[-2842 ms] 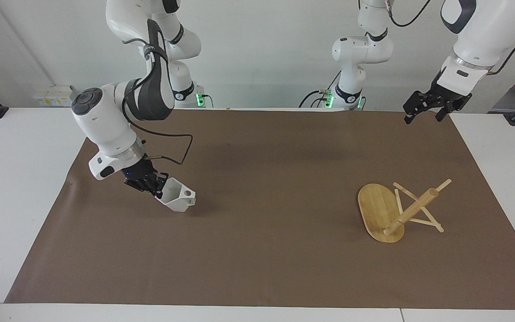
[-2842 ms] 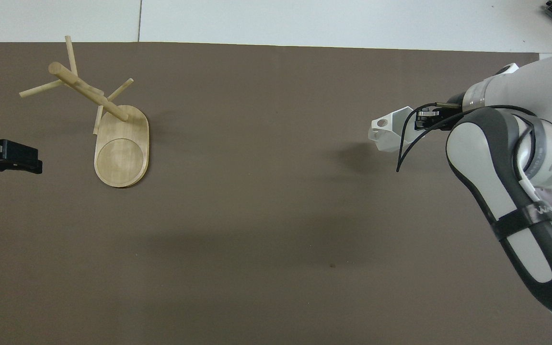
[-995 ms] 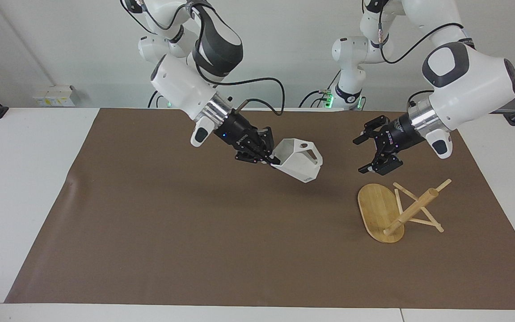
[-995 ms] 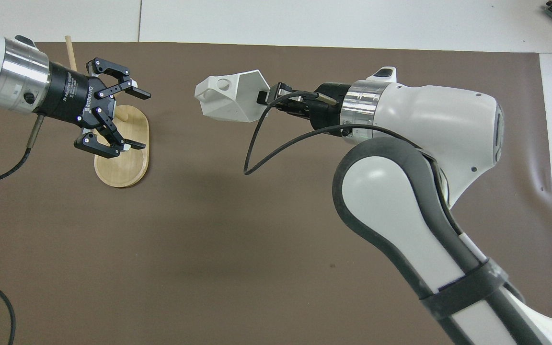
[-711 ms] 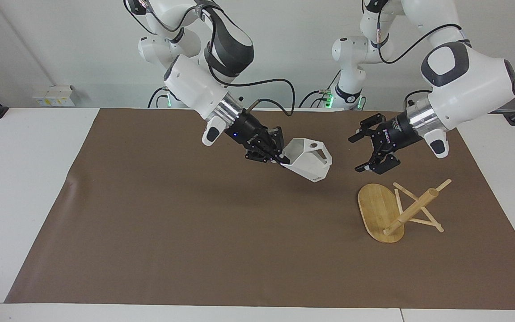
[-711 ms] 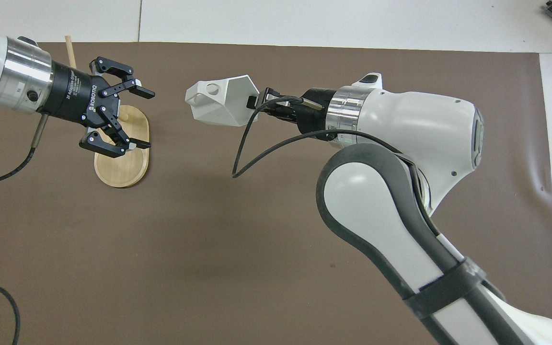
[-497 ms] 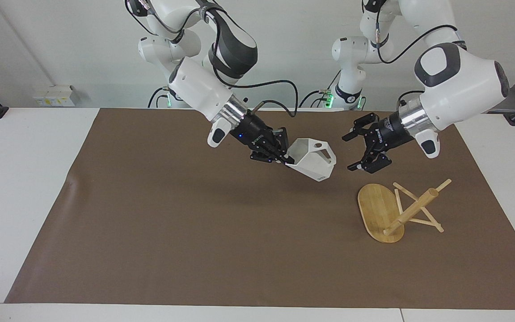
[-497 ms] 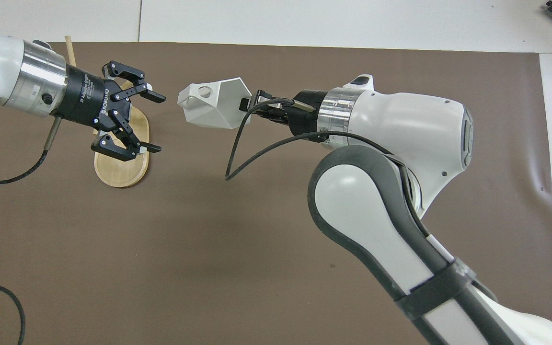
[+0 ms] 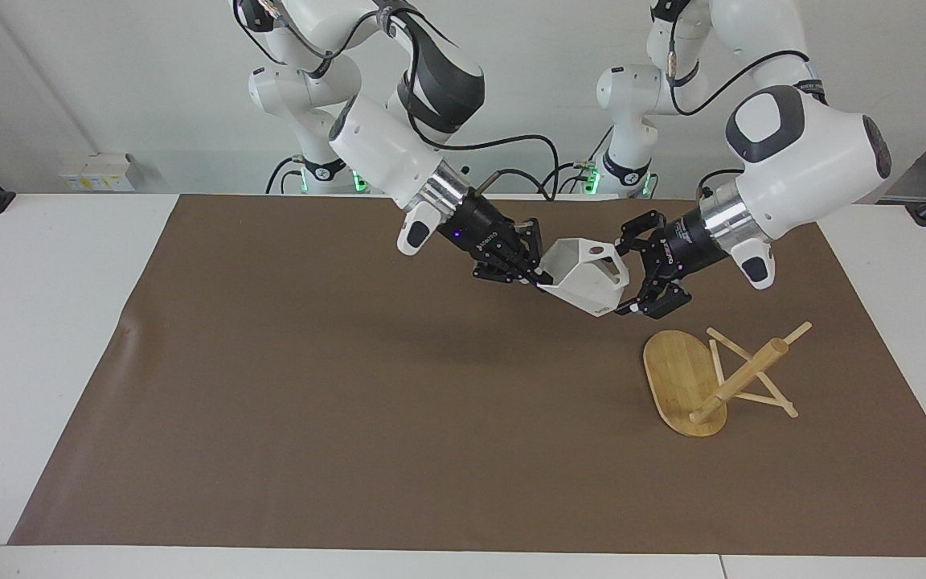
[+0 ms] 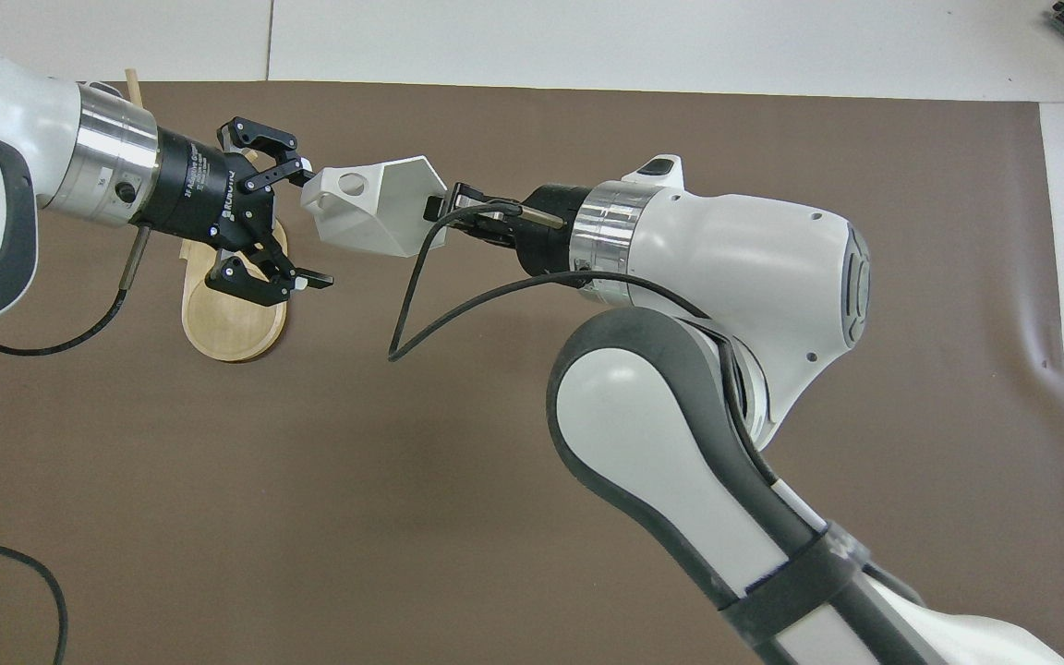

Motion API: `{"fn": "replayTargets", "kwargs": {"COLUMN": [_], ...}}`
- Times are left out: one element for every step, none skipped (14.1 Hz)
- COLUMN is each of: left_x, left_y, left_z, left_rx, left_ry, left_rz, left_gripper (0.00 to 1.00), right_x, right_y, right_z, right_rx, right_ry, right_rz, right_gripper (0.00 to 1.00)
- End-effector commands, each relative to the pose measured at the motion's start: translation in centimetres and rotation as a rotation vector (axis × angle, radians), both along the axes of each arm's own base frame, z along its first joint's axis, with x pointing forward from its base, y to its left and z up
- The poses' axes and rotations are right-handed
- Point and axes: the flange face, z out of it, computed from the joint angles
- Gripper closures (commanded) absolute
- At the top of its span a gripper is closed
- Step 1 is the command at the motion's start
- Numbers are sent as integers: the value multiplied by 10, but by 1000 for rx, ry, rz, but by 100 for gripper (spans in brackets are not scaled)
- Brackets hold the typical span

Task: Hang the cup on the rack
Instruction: 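Carry the cup toward the left gripper and close the left gripper on it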

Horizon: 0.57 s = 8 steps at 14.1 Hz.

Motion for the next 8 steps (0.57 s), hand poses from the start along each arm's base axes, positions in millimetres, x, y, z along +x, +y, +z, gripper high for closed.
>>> {"fn": "replayTargets", "kwargs": {"left_x": [-4,-4,-5,-5,-5,-4,-4,-5], "left_y": [-5,-7,-7,-6,-6,-7,-11,-12], "left_z": [1,0,0,-1,-1,-2,-2,-1], "left_rx": [-24,-25,-24,-24,-24,-26,-29,-31], "left_ry": [2,-1,-7,-7,-9,-13,-19,-18], "left_rz": [20,20,27,29,31,41,42,42], "left_gripper": [0,0,0,0,0,0,0,0], "right_x": [-2,-2,-2,-2,-2,-3,-3,-3], "right_y": [12,12,12,12,12,13,13,13], "right_z": [1,1,1,1,1,0,1,1], "right_rx": [25,25,25,24,26,28,32,31], "right_ry": [6,6,7,8,10,18,25,24], "right_rz": [0,0,1,1,0,-3,-9,-9], "right_gripper": [100,100,100,100,100,100,100,100]}}
